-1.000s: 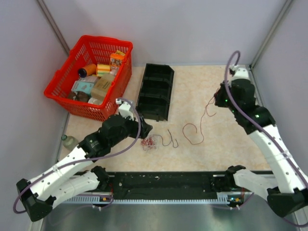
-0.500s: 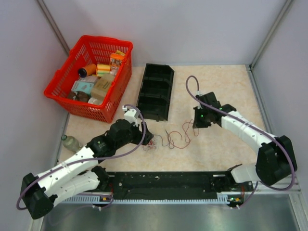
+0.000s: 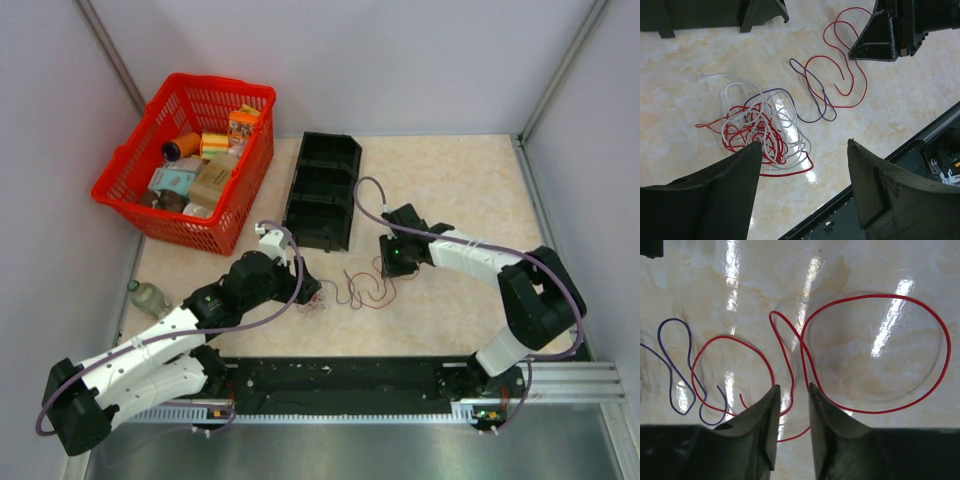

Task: Untangle the cables

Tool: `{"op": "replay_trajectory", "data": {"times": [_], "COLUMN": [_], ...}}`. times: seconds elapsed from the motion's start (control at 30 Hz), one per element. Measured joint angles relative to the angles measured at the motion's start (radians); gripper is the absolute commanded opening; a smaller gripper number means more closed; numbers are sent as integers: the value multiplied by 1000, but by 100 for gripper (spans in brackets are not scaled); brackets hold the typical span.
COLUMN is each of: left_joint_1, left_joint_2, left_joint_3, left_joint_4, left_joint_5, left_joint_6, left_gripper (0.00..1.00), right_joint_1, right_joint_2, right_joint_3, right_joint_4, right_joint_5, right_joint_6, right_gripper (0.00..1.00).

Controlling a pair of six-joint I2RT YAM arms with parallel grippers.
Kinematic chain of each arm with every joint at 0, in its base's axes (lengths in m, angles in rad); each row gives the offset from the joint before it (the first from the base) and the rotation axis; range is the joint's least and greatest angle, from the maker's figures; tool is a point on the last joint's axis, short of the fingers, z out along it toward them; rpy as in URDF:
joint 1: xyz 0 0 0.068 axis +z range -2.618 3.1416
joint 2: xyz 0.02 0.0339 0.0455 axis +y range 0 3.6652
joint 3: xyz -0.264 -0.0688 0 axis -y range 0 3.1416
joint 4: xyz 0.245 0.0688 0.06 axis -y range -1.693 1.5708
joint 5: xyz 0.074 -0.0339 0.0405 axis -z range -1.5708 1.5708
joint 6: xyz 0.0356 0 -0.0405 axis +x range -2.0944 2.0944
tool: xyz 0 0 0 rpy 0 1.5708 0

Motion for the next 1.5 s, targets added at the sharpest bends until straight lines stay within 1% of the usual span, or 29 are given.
{"op": "replay_trajectory", "data": {"times": [0.03,0.1,0.27,0.43,0.57,0.83,0.93,1.13,1.2,1.27,1.3,1.5], "left_joint_1": [0,0,0,0,0,0,0,0,0,0,0,0], "left_joint_2": [0,0,0,2,2,1,1,2,2,1,0,-12], "left_joint_3": [0,0,-2,-3,-3,-3,-3,-3,-3,-3,-3,-19], "left_joint_4": [0,0,0,0,-1,-1,-1,-2,-3,-8,-11,-35], "left_joint_5": [0,4,15,25,26,23,23,7,-7,-31,-41,-153], "left_joint_6": [-1,-2,-2,-2,-2,-2,-2,-21,-28,-36,-40,-85], "left_gripper": [72,72,72,73,72,73,73,73,74,75,75,75], "right_joint_1": [9,28,59,61,73,140,151,159,159,159,161,164], "right_joint_2": [14,34,30,27,61,107,130,139,139,138,137,84], "right_joint_3": [0,0,4,29,66,71,71,74,74,69,64,4], "right_joint_4": [3,5,5,-9,-8,-8,-7,16,21,30,40,58], "right_joint_5": [8,37,81,90,114,190,227,251,262,274,282,352], "right_joint_6": [-3,-19,-43,-68,-66,-55,-56,-52,-50,-44,-43,-36], "right_gripper": [42,50,61,57,56,56,51,20,13,2,0,0]}}
